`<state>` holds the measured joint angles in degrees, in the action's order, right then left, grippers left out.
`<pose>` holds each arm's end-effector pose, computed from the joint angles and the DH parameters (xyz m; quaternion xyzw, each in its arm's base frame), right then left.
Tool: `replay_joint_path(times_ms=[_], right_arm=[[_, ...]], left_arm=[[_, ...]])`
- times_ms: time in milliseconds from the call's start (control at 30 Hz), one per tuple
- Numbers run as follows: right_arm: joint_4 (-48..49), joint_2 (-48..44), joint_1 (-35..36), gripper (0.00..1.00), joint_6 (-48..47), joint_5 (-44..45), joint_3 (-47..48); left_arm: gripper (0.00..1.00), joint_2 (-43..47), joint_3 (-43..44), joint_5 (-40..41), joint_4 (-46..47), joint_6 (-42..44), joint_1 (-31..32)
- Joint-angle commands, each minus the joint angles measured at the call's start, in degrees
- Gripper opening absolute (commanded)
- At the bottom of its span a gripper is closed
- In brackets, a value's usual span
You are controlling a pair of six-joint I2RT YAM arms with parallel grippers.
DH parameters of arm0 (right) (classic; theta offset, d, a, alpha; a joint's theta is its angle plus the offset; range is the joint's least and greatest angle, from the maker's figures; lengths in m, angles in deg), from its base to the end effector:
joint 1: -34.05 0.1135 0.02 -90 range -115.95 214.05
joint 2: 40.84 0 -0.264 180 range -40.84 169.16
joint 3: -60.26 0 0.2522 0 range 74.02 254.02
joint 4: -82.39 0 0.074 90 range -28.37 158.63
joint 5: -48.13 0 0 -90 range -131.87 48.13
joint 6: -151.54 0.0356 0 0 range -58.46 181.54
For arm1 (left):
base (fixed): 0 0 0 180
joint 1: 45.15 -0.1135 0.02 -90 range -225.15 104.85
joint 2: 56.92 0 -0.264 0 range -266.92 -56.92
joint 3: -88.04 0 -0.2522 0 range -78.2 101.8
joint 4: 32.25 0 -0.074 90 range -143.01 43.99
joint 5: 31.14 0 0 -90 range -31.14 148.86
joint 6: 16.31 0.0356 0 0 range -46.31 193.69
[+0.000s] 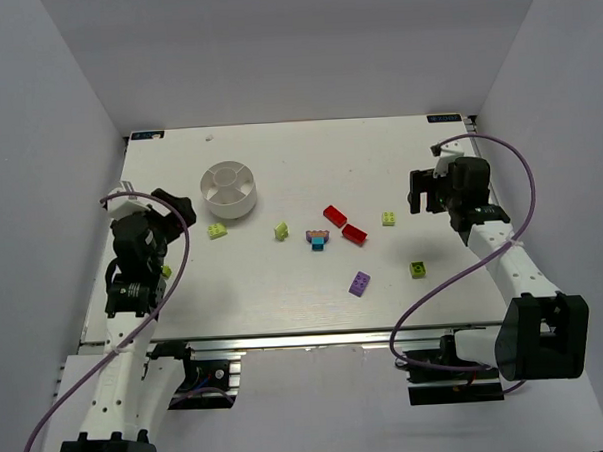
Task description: Sort the legos into containers by color
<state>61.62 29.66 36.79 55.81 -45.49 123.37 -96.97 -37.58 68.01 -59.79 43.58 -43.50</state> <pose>0.2781 0.0156 0.2782 -0.0795 0.8539 0.0137 0.5141 0.1686 0.0008 0.3209 -0.2401 0.7451 -0.1093 0.6126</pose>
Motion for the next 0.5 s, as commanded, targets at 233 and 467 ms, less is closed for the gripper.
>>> replay_joint_path(times_ms=[233, 467], right_arm=[[-5.2, -2.8, 0.9, 0.89, -24.5, -36.9, -0.6], [-14.3, -2.4, 3.0, 0.88, -39.3, -52.8, -0.4]], left_arm=[[0.98, 0.1, -1.1, -4.9, -0.7, -0.8, 0.1], [0.93, -0.5, -1.9, -5.3, -3.3, -3.3, 0.1]])
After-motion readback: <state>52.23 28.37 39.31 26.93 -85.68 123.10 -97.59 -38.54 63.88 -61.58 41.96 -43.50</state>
